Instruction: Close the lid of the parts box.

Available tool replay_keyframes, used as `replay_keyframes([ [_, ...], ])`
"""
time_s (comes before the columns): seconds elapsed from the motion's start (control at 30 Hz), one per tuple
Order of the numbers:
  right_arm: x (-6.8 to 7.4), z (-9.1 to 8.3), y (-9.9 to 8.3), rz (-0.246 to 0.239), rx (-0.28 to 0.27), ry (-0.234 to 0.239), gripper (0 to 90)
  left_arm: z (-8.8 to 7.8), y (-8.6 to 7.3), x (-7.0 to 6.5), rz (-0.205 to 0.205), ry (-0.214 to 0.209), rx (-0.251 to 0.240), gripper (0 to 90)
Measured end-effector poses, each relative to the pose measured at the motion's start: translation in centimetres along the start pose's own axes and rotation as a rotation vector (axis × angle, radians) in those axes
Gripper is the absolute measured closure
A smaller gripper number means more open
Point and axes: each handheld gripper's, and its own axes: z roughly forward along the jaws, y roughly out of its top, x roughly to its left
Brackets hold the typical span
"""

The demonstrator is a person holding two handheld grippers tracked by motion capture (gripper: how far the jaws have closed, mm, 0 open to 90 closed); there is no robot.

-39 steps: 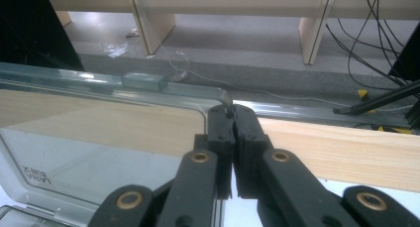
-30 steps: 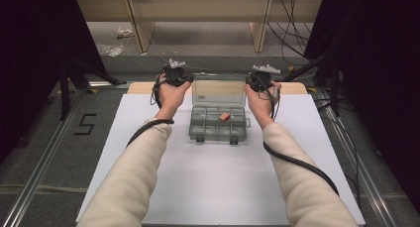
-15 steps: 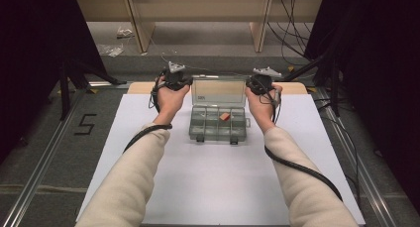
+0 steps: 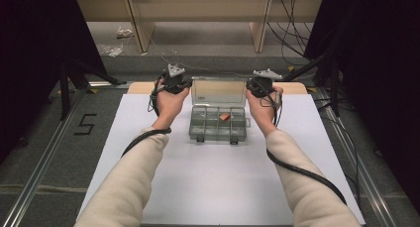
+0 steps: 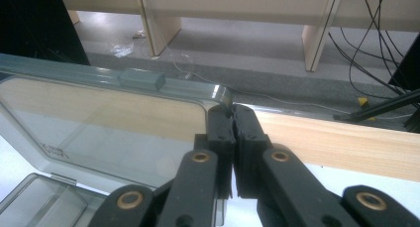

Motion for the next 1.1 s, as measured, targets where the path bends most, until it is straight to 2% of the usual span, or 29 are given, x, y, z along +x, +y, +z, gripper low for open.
replay_keyframes([
  [0.23,0.2,-0.5,-0.4,-0.02,-0.01,-0.001,88.2,-0.3,-0.3,-0.2,0.008,0.004,-0.007,86.4],
  [0.6,0.2,-1.1,-0.8,-0.011,-0.018,0.009,88.1,-0.8,-0.8,-0.4,0.008,0.004,-0.028,86.4],
  [1.1,0.4,-1.9,-1.6,-0.021,-0.035,0.018,88.0,-1.7,-1.7,-0.9,0.047,0.01,-0.05,86.3],
])
